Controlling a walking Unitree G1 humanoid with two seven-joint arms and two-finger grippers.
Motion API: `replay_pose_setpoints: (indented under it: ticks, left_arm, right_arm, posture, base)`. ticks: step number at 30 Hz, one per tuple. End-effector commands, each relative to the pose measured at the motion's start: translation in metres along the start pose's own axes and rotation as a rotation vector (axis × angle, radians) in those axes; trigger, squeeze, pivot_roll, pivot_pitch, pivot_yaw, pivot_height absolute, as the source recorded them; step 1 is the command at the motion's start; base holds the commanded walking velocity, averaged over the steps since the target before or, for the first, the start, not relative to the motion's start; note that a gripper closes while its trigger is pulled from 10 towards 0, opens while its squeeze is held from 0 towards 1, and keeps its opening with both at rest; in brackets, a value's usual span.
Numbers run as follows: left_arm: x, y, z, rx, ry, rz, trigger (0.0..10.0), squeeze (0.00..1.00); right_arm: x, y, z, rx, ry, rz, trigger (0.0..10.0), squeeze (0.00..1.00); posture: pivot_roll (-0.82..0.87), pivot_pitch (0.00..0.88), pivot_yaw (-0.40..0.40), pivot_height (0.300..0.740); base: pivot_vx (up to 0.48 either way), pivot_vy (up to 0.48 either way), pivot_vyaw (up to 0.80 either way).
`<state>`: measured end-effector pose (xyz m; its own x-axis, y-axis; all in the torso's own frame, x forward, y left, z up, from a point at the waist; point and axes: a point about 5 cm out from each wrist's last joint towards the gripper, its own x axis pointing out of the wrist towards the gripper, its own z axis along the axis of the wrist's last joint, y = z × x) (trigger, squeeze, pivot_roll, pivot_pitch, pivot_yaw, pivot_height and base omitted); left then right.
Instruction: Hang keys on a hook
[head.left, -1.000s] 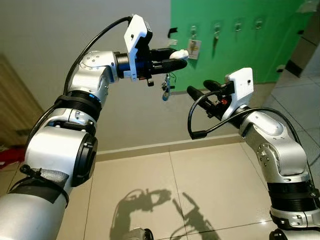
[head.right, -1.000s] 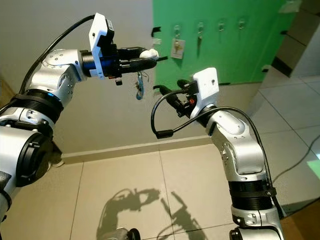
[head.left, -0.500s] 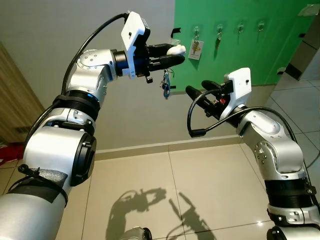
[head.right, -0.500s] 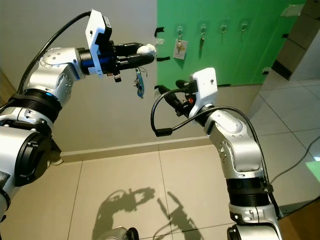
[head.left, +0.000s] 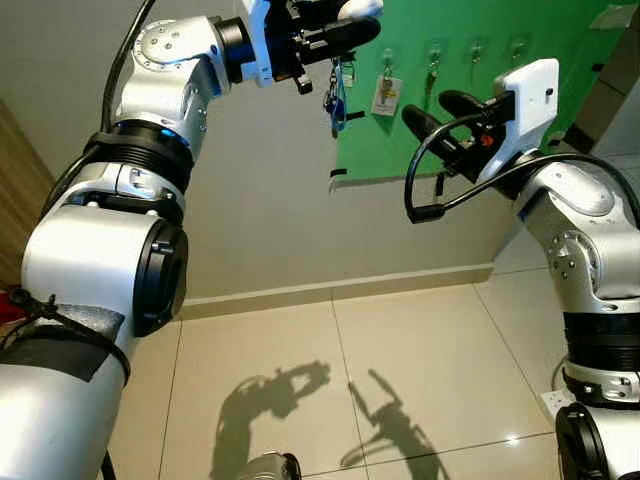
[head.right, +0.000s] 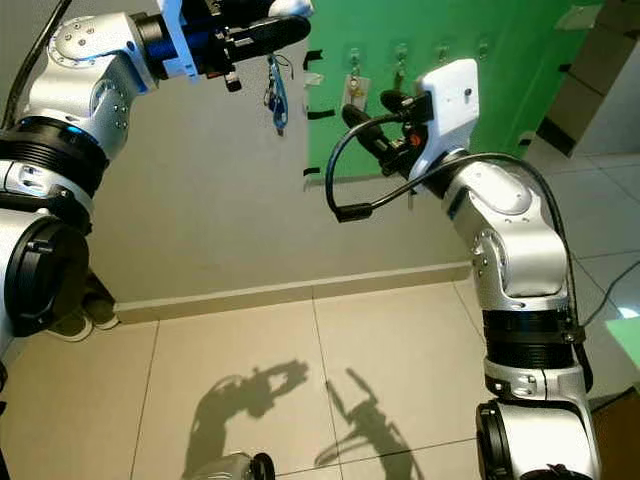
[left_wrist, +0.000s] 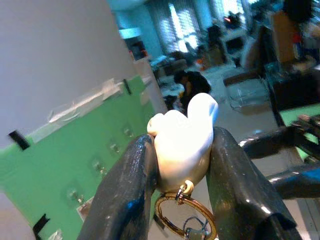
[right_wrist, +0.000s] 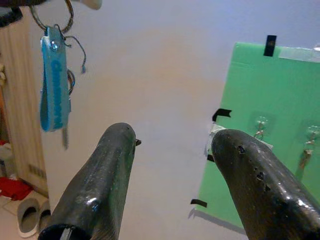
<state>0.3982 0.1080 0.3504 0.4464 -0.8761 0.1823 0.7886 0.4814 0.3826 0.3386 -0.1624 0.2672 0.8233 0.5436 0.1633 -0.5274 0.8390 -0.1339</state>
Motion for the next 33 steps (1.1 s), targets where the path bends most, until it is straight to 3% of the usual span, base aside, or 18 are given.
replay_pose_setpoints:
  ticks: [1, 4, 5, 7, 10, 11, 12, 13, 16, 19, 23, 28, 33]
  left_arm:
    - [0.0, 0.01, 0.01, -0.057, -0.071, 0.13, 10.0, 0.0]
    - [-0.014, 0.017, -0.019, -0.215, -0.07, 0.36, 10.0, 0.0]
    - [-0.019, 0.015, -0.033, -0.271, -0.06, 0.402, 10.0, 0.0]
    - [-0.021, 0.012, -0.041, -0.303, -0.054, 0.419, 10.0, 0.0]
    - [-0.032, -0.004, -0.083, -0.43, -0.022, 0.524, 10.0, 0.0]
    - [-0.032, -0.004, -0.083, -0.43, -0.022, 0.524, 10.0, 0.0]
    - [-0.037, -0.014, -0.105, -0.502, -0.012, 0.6, 10.0, 0.0]
    - [-0.039, -0.017, -0.112, -0.529, -0.01, 0.631, 10.0, 0.0]
    - [-0.041, -0.029, -0.128, -0.572, 0.021, 0.651, 10.0, 0.0]
    - [-0.04, -0.039, -0.139, -0.675, 0.012, 0.676, 10.0, 0.0]
    - [-0.038, -0.054, -0.154, -0.76, 0.044, 0.658, 10.0, 0.0]
    - [-0.037, -0.069, -0.166, -0.821, 0.085, 0.594, 10.0, 0.0]
    - [-0.036, -0.071, -0.165, -0.826, 0.096, 0.54, 10.0, 0.0]
  right_arm:
    - [0.002, -0.001, 0.01, 0.007, -0.056, -0.019, 10.0, 0.0]
    - [-0.004, -0.002, -0.003, 0.05, -0.083, -0.175, 10.0, 0.0]
    - [-0.008, -0.003, -0.011, 0.027, -0.078, -0.25, 10.0, 0.0]
    - [-0.01, -0.002, -0.016, 0.006, -0.074, -0.293, 10.0, 0.0]
    - [-0.024, 0.013, -0.048, 0.051, -0.048, -0.389, 10.0, 0.0]
    - [-0.024, 0.013, -0.048, 0.051, -0.048, -0.389, 10.0, 0.0]
    - [-0.031, 0.025, -0.07, 0.095, 0.002, -0.396, 10.0, 0.0]
    - [-0.032, 0.029, -0.079, 0.124, 0.028, -0.396, 10.0, 0.0]
    - [-0.032, 0.045, -0.099, 0.148, 0.1, -0.36, 10.0, 0.0]
    - [-0.03, 0.057, -0.112, 0.198, 0.159, -0.266, 10.0, 0.0]
    - [-0.032, 0.051, -0.118, 0.242, 0.168, -0.281, 10.0, 0.0]
    - [-0.036, 0.039, -0.118, 0.208, 0.184, -0.28, 10.0, 0.0]
    - [-0.036, 0.033, -0.111, 0.194, 0.199, -0.18, 10.0, 0.0]
  posture:
    - [-0.1, 0.0, 0.089, 0.74]
    - [-0.1, 0.0, 0.09, 0.74]
    - [-0.1, 0.0, 0.087, 0.74]
    - [-0.1, 0.0, 0.086, 0.74]
    - [-0.09, 0.0, 0.084, 0.74]
    - [-0.09, 0.0, 0.084, 0.74]
    - [-0.08, 0.0, 0.071, 0.74]
    - [-0.08, 0.0, 0.071, 0.74]
    - [-0.08, 0.0, 0.066, 0.74]
    - [-0.08, 0.0, 0.069, 0.74]
    - [-0.08, 0.0, 0.078, 0.74]
    - [-0.08, 0.0, 0.093, 0.74]
    - [-0.08, 0.0, 0.11, 0.74]
  base:
    - [0.0, 0.0, 0.0]
    - [0.0, 0.0, 0.0]
    - [0.0, 0.0, 0.0]
    - [0.0, 0.0, 0.0]
    - [0.0, 0.0, 0.0]
    - [0.0, 0.0, 0.0]
    - [0.0, 0.0, 0.0]
    - [0.0, 0.0, 0.0]
    - [0.0, 0.0, 0.0]
    - [0.0, 0.0, 0.0]
    - [0.0, 0.0, 0.0]
    - [0.0, 0.0, 0.0]
    - [0.0, 0.0, 0.0]
